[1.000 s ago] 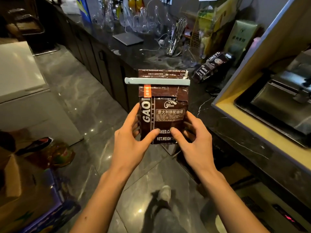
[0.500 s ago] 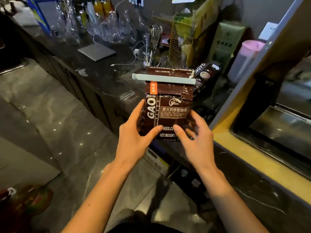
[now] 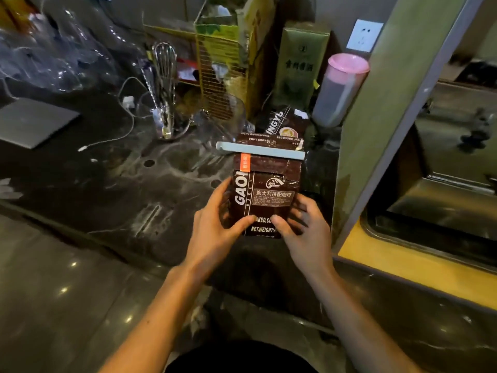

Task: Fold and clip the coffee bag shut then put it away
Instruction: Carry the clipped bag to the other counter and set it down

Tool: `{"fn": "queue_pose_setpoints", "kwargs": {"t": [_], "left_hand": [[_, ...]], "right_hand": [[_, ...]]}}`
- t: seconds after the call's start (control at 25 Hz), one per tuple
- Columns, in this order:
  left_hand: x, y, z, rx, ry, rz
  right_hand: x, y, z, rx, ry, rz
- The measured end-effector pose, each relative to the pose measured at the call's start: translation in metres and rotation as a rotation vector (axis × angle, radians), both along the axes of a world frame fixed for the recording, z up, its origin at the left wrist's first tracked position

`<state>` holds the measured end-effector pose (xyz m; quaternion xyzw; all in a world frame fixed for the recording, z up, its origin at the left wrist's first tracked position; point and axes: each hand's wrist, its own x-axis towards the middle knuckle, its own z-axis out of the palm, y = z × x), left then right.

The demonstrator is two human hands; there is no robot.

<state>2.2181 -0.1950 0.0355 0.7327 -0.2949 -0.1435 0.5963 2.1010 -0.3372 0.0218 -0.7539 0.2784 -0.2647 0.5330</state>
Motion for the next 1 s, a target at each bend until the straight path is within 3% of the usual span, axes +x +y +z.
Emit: {"fn": "queue_pose_setpoints", "kwargs": {"t": [0.36, 1.0], "left_hand": [[0.124, -0.032, -0.047, 0.102, 0.031, -0.331], [0.16, -0.093, -0.098, 0.199, 0.12, -0.368]], "right_hand": [[0.076, 0.01, -0.025, 0.119, 0.048, -0.254], [0.108, -0.045, -0.072, 0.191, 0.159, -0.277]]}}
